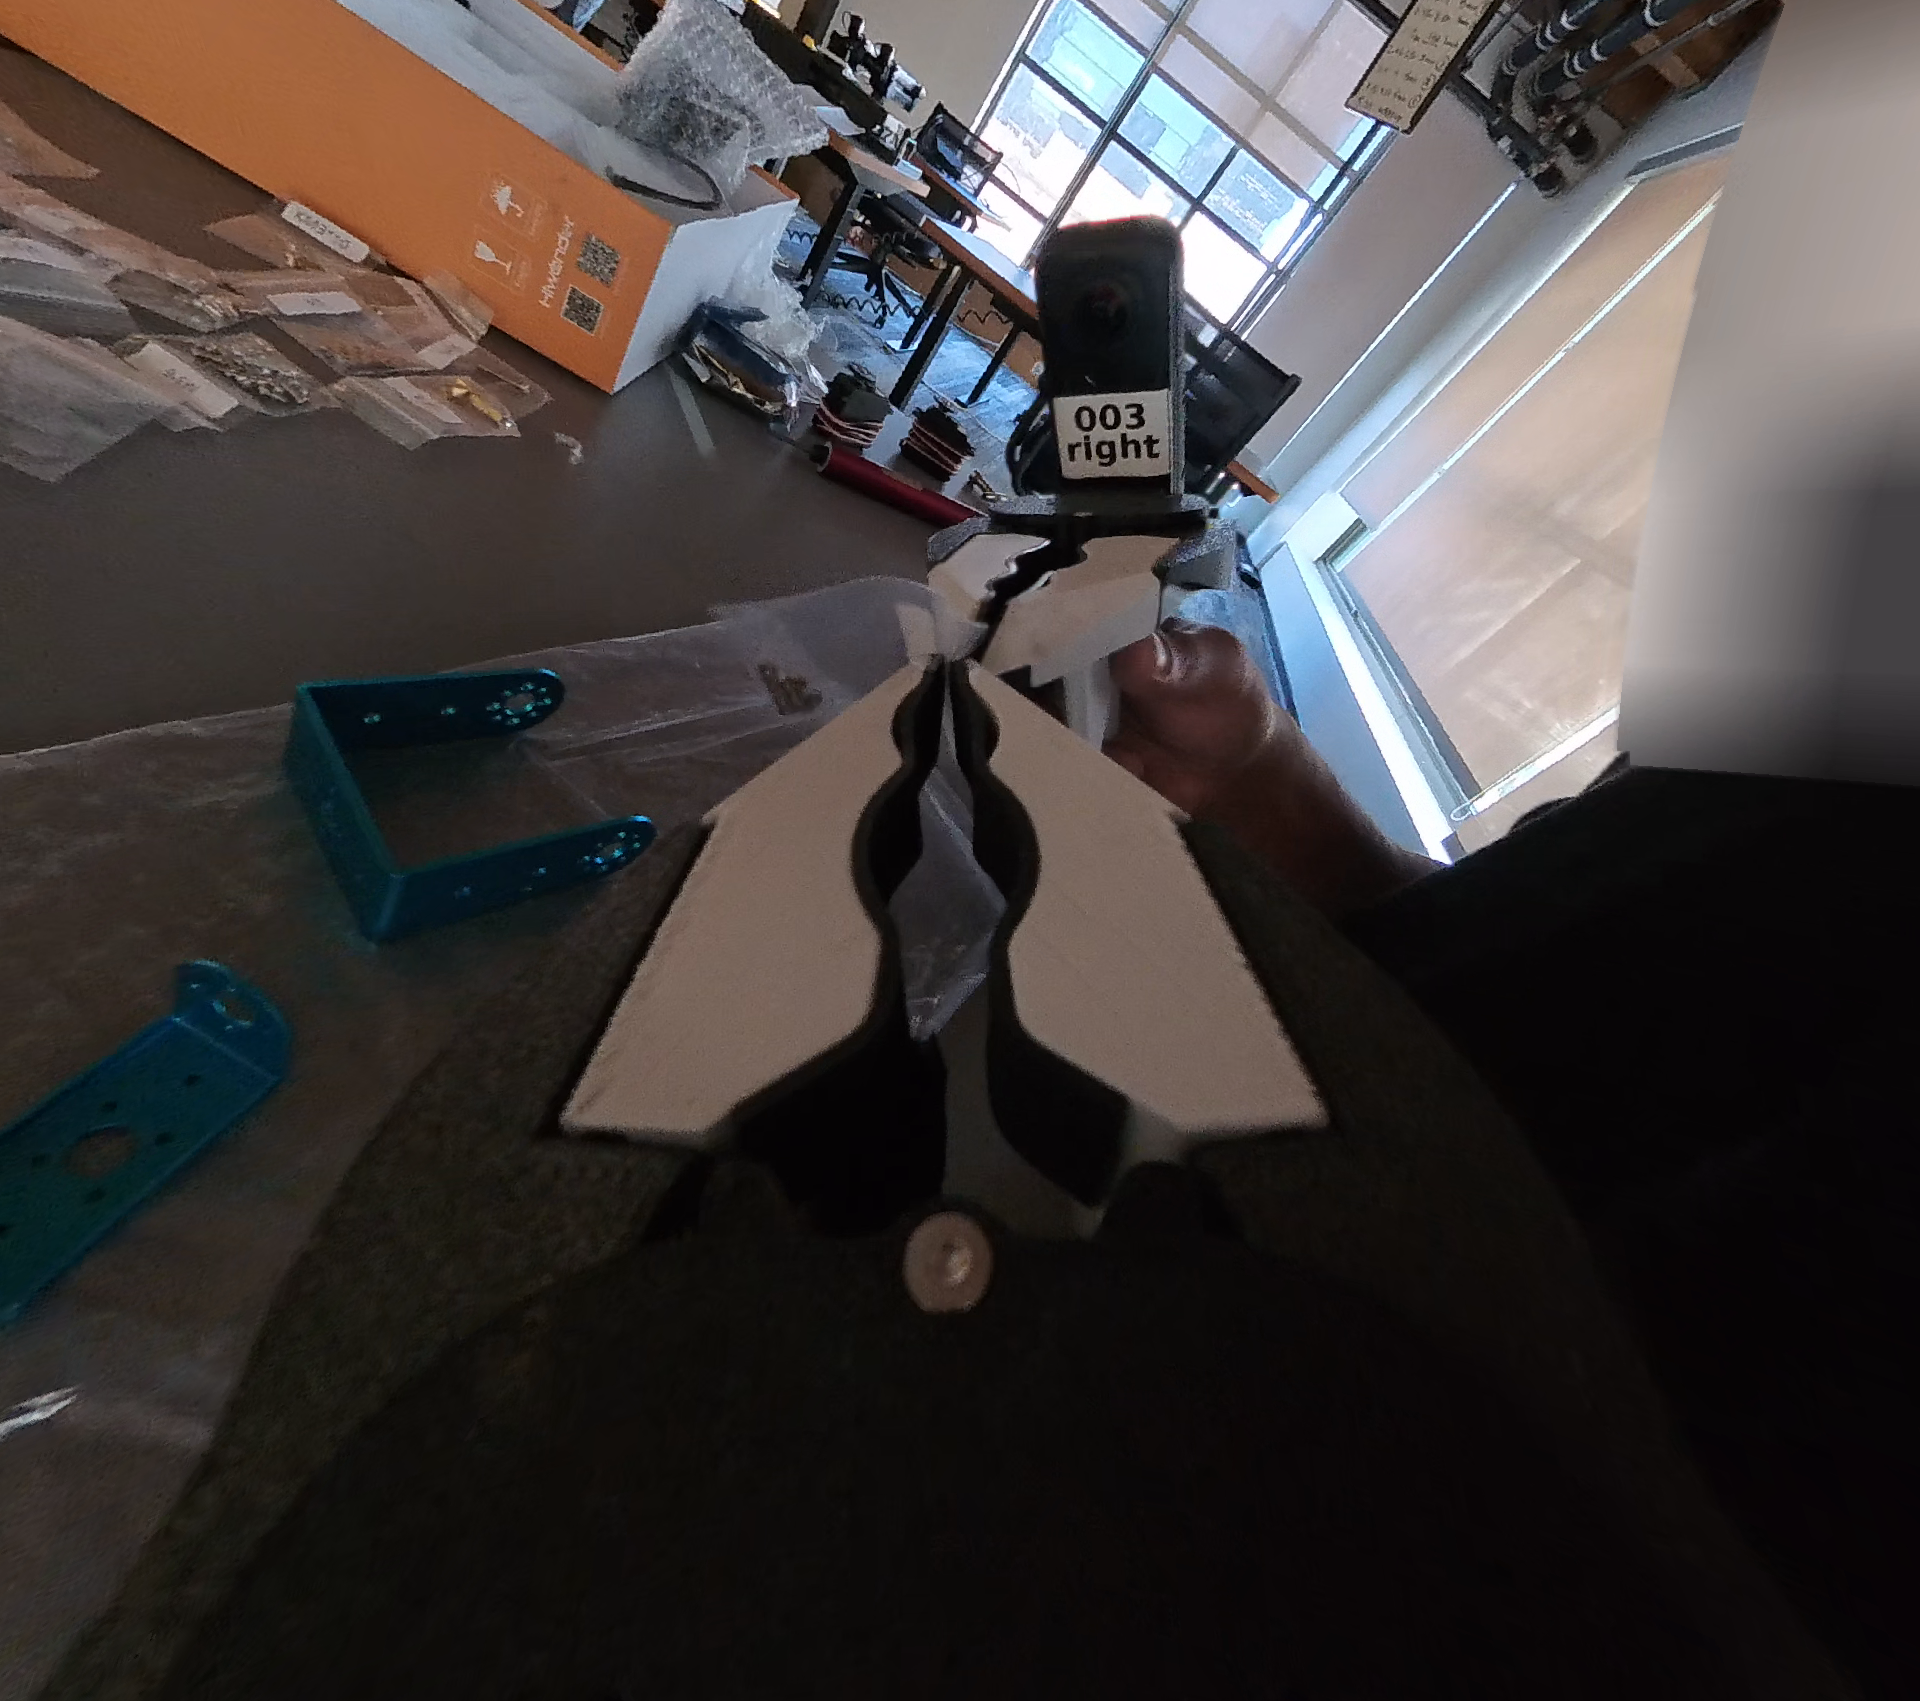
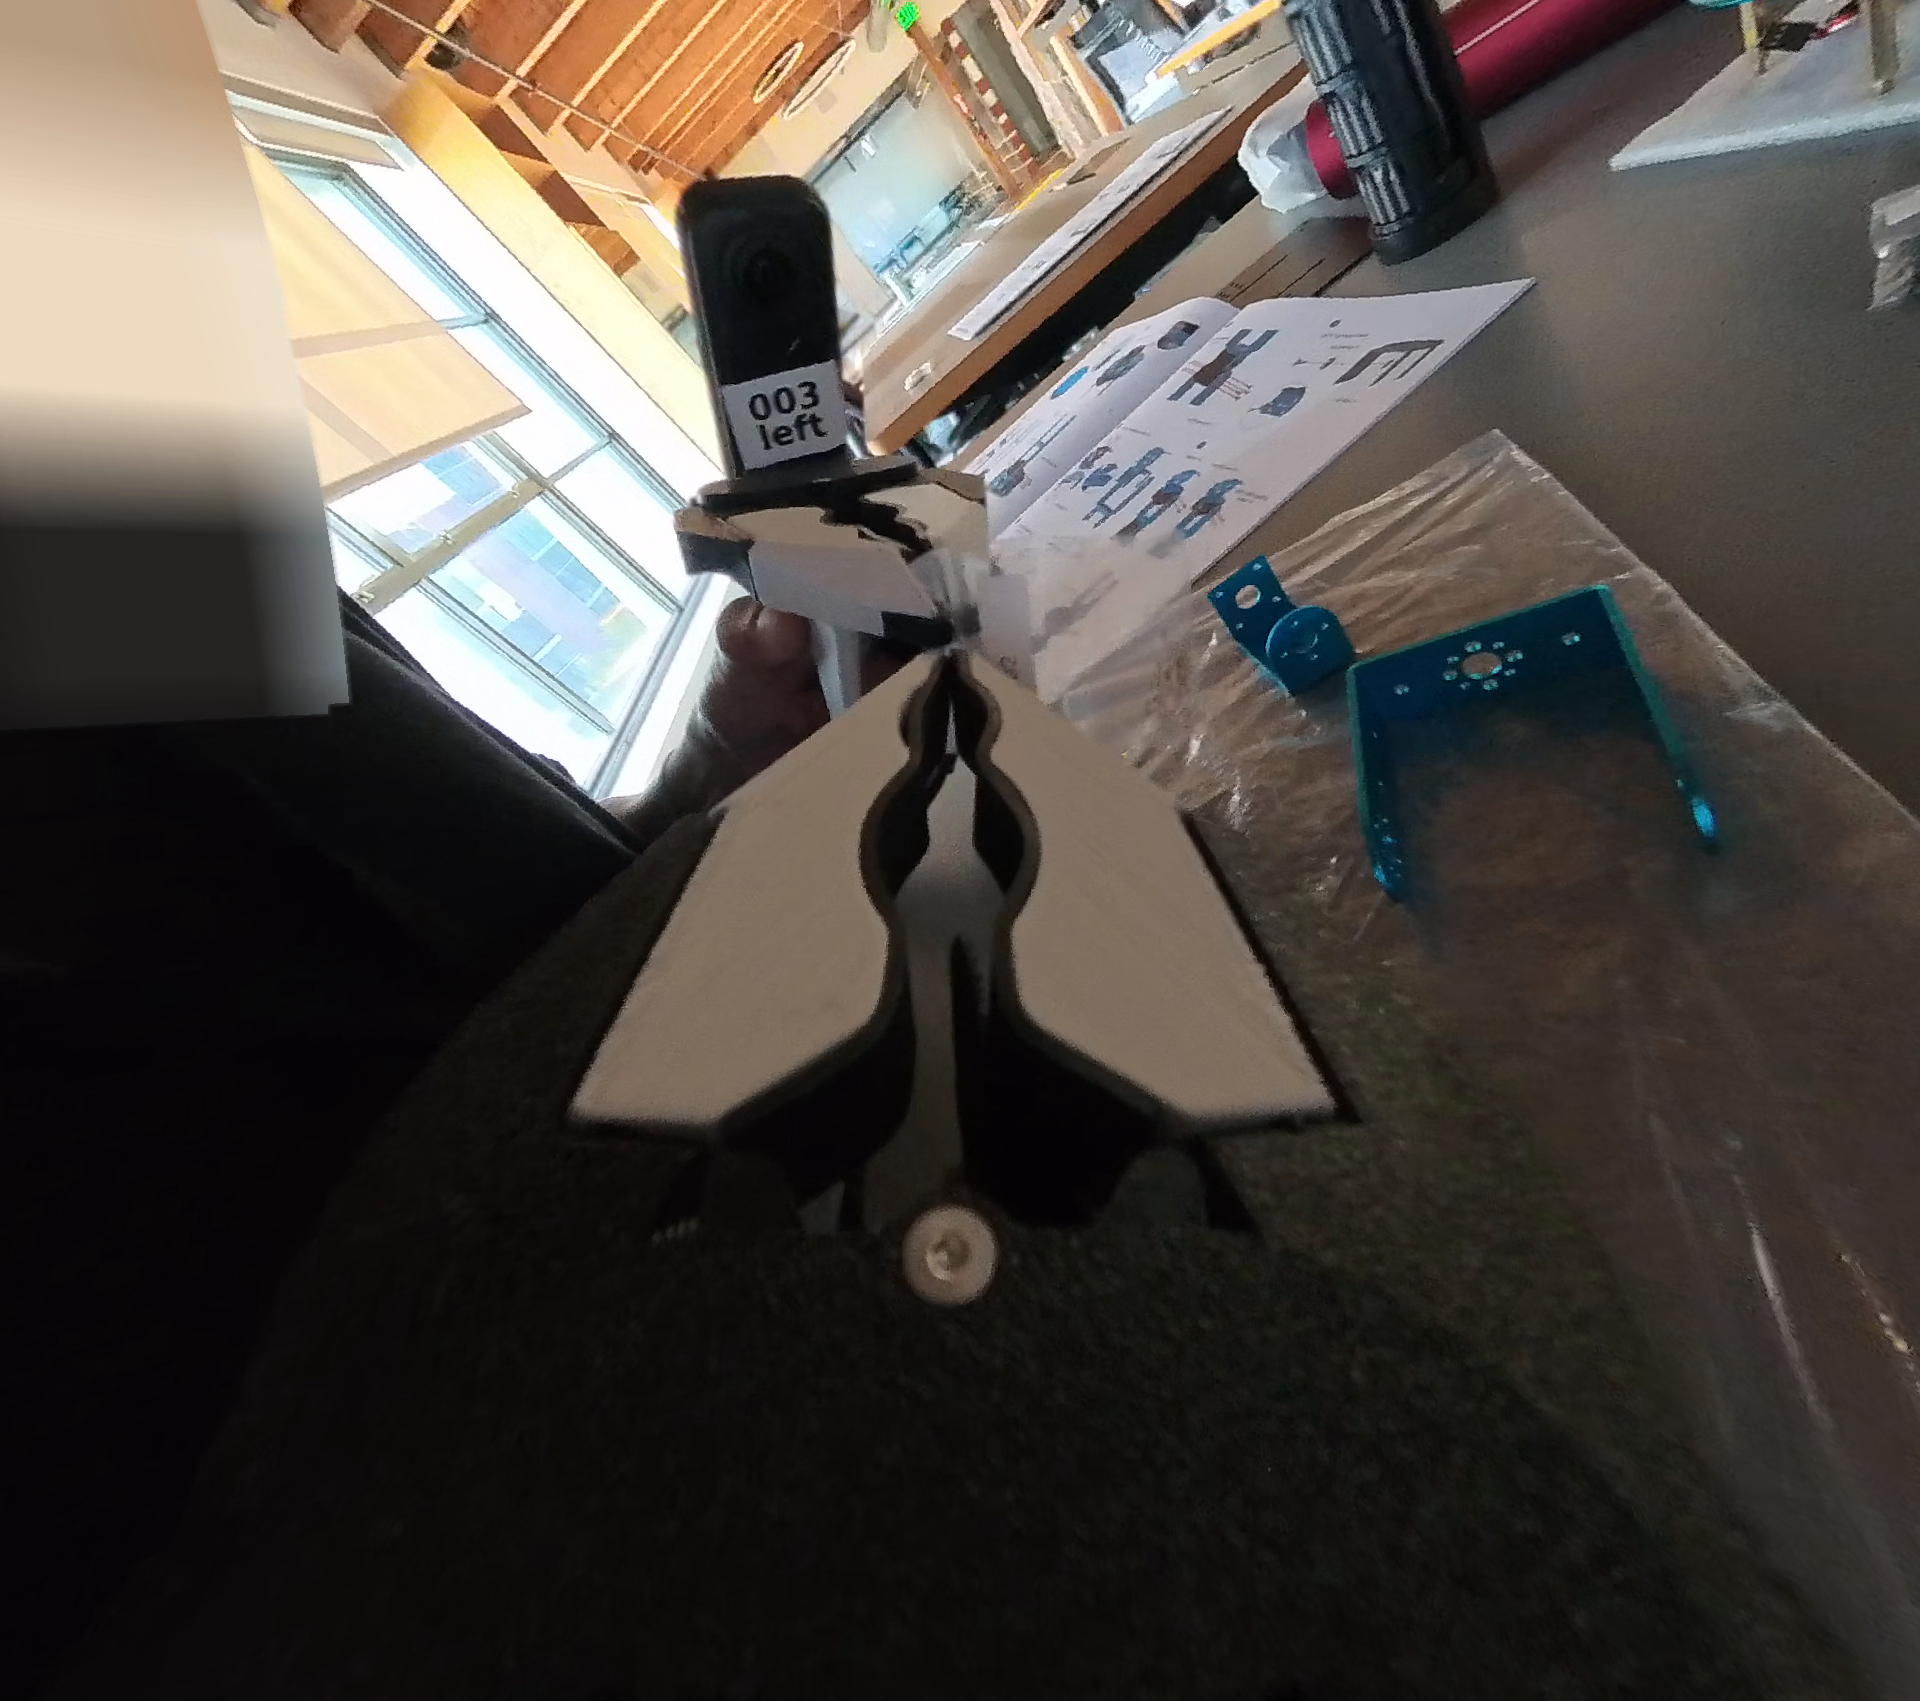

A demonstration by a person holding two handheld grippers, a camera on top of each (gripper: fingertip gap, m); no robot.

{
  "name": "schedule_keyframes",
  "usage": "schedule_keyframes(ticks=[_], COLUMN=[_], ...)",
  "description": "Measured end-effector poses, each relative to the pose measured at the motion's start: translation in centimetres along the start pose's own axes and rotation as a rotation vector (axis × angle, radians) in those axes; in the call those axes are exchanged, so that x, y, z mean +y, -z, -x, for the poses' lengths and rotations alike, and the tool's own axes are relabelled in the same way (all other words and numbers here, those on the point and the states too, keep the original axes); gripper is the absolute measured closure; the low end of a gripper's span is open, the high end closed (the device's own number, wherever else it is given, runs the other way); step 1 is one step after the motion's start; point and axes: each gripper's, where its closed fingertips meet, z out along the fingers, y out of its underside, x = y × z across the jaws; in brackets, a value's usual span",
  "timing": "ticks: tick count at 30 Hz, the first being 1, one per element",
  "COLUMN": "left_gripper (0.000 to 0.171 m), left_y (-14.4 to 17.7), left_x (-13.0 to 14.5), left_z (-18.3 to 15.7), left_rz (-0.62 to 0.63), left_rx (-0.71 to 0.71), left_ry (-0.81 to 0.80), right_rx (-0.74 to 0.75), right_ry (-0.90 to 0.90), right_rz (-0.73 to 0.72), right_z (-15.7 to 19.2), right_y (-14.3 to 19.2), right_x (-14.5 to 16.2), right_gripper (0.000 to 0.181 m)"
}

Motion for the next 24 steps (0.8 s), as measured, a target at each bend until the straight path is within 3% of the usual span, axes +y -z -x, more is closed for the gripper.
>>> schedule_keyframes(ticks=[7, 16, 24], left_gripper=[0.171, 0.154, 0.163], left_y=[0.2, -0.7, -0.2], left_x=[-0.4, 0.4, -0.5], left_z=[0.6, -0.4, -0.8], left_rz=[-0.029, -0.021, -0.076], left_rx=[-0.019, 0.086, 0.148], left_ry=[0.057, 0.179, 0.235], right_rx=[0.004, -0.051, -0.131], right_ry=[-0.054, -0.097, -0.170], right_rz=[-0.046, -0.055, -0.097], right_z=[-0.6, 0.0, 0.7], right_y=[0.3, -0.1, -0.1], right_x=[-0.2, -0.2, -0.6], right_gripper=[0.181, 0.181, 0.181])
